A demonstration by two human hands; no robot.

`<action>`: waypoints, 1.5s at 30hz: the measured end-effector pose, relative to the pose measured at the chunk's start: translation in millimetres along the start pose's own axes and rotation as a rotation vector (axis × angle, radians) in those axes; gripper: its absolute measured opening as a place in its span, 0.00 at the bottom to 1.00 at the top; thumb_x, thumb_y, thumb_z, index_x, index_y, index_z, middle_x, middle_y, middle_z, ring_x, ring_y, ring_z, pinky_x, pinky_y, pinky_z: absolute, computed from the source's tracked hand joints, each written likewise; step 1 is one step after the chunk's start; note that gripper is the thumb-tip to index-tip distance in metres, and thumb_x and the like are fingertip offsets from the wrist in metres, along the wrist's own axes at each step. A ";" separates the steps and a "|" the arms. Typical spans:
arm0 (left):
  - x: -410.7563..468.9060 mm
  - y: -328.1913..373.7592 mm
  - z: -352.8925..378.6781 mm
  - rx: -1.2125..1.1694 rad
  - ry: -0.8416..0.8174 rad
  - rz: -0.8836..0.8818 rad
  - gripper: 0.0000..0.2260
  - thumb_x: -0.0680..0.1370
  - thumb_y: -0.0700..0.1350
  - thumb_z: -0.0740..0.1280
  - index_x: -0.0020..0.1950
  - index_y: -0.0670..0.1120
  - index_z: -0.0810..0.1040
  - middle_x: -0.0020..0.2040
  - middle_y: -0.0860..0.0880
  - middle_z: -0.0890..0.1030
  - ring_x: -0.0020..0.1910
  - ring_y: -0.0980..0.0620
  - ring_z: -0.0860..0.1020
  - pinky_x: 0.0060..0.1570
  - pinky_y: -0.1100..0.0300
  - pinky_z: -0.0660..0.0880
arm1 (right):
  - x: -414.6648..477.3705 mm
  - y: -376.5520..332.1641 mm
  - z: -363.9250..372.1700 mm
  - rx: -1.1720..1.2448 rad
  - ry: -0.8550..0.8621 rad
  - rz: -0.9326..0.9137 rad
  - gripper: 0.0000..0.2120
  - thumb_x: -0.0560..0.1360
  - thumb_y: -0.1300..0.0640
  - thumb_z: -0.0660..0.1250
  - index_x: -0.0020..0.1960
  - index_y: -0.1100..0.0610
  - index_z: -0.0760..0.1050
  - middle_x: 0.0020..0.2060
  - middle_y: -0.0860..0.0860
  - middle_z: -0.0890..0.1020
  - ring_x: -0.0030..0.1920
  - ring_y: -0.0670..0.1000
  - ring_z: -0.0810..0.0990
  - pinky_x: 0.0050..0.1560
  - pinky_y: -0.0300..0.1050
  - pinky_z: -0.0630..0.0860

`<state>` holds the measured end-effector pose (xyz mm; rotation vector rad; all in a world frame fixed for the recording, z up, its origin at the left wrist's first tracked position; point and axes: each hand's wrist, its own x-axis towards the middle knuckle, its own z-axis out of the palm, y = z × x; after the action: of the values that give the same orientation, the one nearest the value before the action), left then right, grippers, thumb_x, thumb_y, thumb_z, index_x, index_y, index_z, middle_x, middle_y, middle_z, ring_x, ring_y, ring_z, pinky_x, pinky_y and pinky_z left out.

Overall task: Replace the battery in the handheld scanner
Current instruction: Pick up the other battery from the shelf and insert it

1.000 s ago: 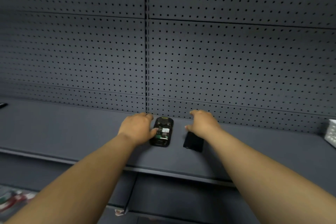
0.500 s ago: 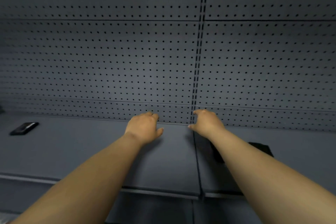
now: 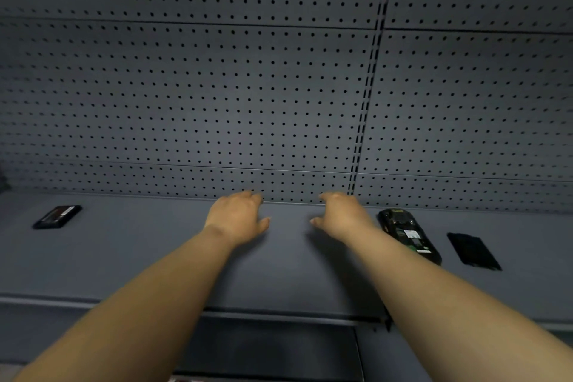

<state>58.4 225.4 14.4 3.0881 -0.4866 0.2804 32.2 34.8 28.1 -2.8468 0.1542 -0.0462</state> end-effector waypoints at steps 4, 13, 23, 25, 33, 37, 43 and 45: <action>-6.1 -4.8 -3.5 -0.005 0.008 -0.031 0.23 0.78 0.56 0.59 0.69 0.46 0.68 0.65 0.45 0.75 0.63 0.45 0.74 0.63 0.52 0.70 | -2.5 -4.8 -3.6 -0.012 0.005 -0.029 0.26 0.75 0.49 0.66 0.70 0.56 0.66 0.68 0.55 0.72 0.69 0.58 0.68 0.66 0.51 0.71; -20.8 -22.0 -7.9 0.021 0.024 -0.089 0.23 0.78 0.57 0.59 0.68 0.46 0.69 0.64 0.45 0.75 0.62 0.44 0.74 0.61 0.51 0.71 | -4.0 -20.3 -6.8 -0.021 -0.001 -0.103 0.27 0.75 0.49 0.66 0.71 0.55 0.65 0.69 0.55 0.71 0.70 0.57 0.66 0.67 0.50 0.68; -21.3 -79.9 2.1 0.011 0.011 -0.091 0.23 0.77 0.57 0.59 0.67 0.46 0.70 0.63 0.45 0.76 0.61 0.45 0.75 0.60 0.52 0.72 | 13.9 -73.4 11.9 -0.016 -0.021 -0.105 0.29 0.75 0.49 0.66 0.73 0.54 0.63 0.71 0.55 0.69 0.72 0.57 0.65 0.69 0.51 0.67; -18.7 -100.7 2.8 0.017 0.009 -0.078 0.22 0.77 0.57 0.59 0.67 0.46 0.70 0.63 0.45 0.76 0.61 0.45 0.75 0.60 0.52 0.72 | 21.7 -94.1 18.1 -0.010 -0.020 -0.092 0.29 0.75 0.49 0.66 0.73 0.55 0.63 0.71 0.55 0.69 0.72 0.57 0.65 0.69 0.52 0.68; -1.0 -199.2 3.5 0.043 0.000 0.020 0.22 0.78 0.57 0.58 0.66 0.45 0.70 0.63 0.45 0.76 0.61 0.45 0.74 0.60 0.51 0.71 | 48.5 -194.0 49.0 0.025 -0.005 -0.036 0.27 0.75 0.50 0.66 0.72 0.55 0.65 0.70 0.55 0.70 0.71 0.57 0.66 0.67 0.52 0.70; -0.1 -244.3 6.5 0.039 -0.005 0.062 0.22 0.78 0.57 0.58 0.66 0.45 0.70 0.63 0.45 0.76 0.62 0.45 0.74 0.60 0.51 0.71 | 53.1 -240.4 66.9 0.036 0.000 0.011 0.27 0.75 0.50 0.66 0.71 0.56 0.65 0.69 0.56 0.70 0.70 0.57 0.66 0.67 0.52 0.69; -7.9 -295.7 14.1 0.000 0.023 0.119 0.22 0.77 0.57 0.59 0.66 0.45 0.70 0.61 0.45 0.76 0.62 0.46 0.73 0.60 0.53 0.70 | 50.4 -292.3 96.1 0.051 0.005 0.072 0.25 0.75 0.51 0.65 0.70 0.57 0.66 0.68 0.56 0.72 0.69 0.58 0.67 0.65 0.52 0.71; -11.7 -307.2 16.4 -0.013 0.033 0.125 0.22 0.77 0.57 0.60 0.67 0.46 0.70 0.62 0.45 0.76 0.63 0.46 0.73 0.61 0.53 0.70 | 47.9 -304.9 103.9 0.044 -0.001 0.071 0.26 0.75 0.51 0.66 0.71 0.57 0.65 0.68 0.57 0.71 0.69 0.58 0.67 0.66 0.52 0.70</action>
<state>144.1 520.9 3.8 3.0394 -0.6790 0.3273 115.5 349.4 17.0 -2.7950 0.2508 -0.0325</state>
